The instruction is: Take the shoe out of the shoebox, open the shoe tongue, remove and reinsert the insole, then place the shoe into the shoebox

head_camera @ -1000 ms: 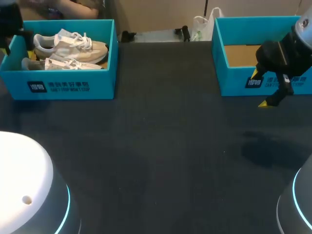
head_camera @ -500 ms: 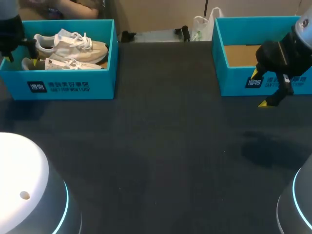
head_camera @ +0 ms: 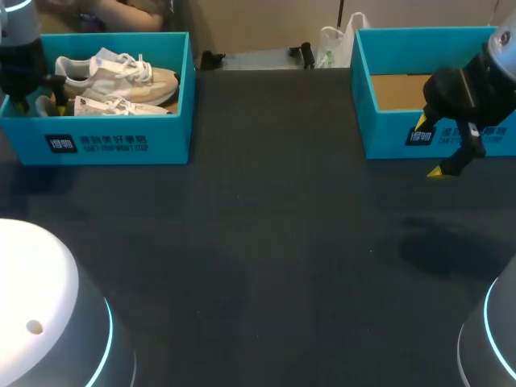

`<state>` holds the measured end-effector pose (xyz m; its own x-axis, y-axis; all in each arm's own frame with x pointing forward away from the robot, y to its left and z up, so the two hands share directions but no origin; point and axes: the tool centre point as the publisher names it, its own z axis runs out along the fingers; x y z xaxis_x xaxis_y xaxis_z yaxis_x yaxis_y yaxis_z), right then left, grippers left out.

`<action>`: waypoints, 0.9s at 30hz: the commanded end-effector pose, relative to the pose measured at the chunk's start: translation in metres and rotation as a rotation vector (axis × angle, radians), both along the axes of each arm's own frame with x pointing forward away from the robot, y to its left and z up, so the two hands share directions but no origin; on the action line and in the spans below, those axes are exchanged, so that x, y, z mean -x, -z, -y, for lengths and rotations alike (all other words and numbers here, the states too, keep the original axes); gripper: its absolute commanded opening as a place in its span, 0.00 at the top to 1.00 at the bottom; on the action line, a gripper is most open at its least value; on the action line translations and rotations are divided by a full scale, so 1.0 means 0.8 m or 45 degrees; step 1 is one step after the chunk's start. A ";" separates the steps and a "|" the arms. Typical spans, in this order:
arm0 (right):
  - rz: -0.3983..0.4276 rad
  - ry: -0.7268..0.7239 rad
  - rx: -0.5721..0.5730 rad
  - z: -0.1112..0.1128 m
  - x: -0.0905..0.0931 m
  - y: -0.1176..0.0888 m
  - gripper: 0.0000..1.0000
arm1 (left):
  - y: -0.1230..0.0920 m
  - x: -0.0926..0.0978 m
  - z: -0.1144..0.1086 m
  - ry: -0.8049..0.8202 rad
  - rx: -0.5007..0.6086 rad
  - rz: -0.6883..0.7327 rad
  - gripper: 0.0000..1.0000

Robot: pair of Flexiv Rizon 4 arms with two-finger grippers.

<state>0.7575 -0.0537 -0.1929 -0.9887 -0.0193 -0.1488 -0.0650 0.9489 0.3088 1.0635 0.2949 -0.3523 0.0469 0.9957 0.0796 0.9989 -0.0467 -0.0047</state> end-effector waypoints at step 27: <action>0.000 0.001 0.002 0.000 0.000 0.001 0.00 | 0.036 0.015 -0.003 -0.035 -0.064 -0.044 0.62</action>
